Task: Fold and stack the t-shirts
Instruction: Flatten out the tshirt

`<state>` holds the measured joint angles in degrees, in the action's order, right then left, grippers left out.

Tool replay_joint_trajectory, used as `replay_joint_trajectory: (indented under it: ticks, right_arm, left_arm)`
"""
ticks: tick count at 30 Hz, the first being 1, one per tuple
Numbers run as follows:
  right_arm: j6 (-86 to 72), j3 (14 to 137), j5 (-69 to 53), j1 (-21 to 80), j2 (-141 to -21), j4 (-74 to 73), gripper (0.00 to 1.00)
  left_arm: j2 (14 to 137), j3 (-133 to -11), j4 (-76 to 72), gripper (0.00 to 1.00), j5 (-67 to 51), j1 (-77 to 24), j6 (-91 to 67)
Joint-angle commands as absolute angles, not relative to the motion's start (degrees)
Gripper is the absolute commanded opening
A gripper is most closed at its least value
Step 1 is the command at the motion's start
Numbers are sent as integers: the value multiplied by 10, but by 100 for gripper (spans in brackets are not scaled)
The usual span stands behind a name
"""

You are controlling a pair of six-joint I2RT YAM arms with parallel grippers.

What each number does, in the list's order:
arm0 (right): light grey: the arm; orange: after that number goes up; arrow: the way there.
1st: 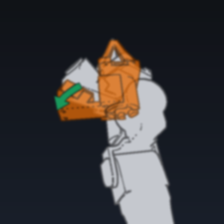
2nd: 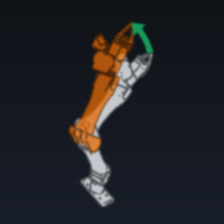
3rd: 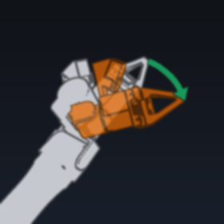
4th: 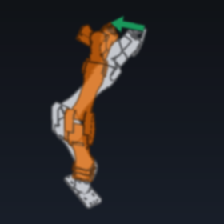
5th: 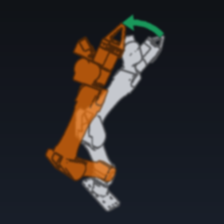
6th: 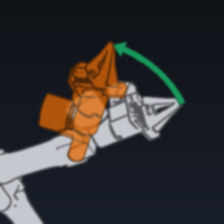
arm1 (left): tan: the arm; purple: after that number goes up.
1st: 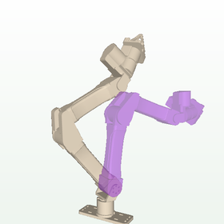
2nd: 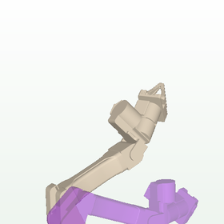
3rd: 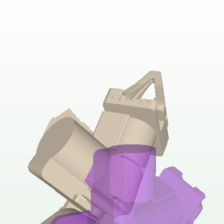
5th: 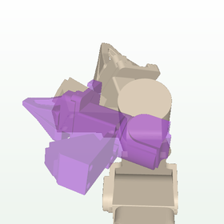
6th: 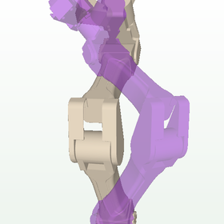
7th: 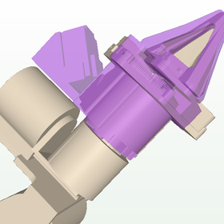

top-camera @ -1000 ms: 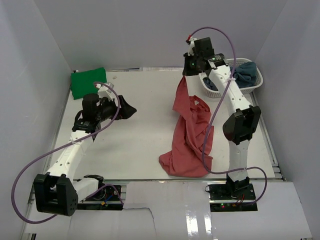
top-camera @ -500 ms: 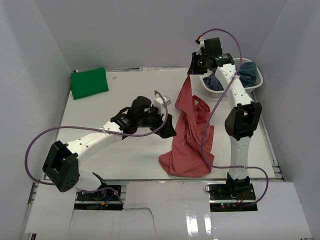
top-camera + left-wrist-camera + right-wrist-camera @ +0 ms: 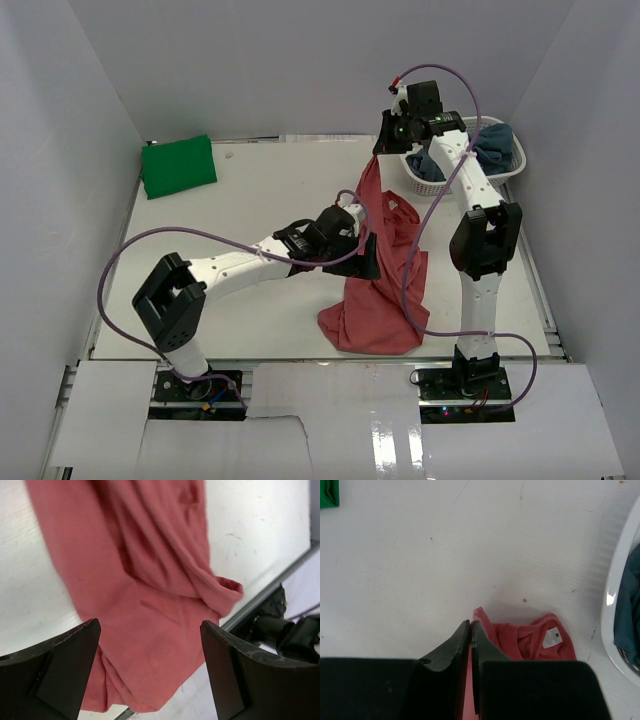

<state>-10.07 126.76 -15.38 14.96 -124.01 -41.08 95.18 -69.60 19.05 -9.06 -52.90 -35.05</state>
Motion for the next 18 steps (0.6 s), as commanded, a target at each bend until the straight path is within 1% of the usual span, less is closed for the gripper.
replay_joint_trajectory:
  ticks: [1, 6, 10, 14, 18]
  right_arm:
    - [-96, 1265, -167, 146, -1221, -383, 8]
    - [-95, 1257, -166, 146, -1217, -381, 8]
    - [-94, 1252, -167, 146, -1216, -380, 8]
    - [-91, 1250, -165, 146, -1218, -379, 8]
    - [-91, 1252, -166, 146, -1222, -380, 8]
  left_arm:
    - [966, -727, 241, 92, -24, -539, -473]
    - [1033, -803, 291, 91, 17, -568, -523]
    - [1072, -897, 348, 91, 37, -591, -542]
    - [1076, -929, 362, 91, 38, -609, -557]
    - [1076, -927, 372, 91, 28, -616, -585]
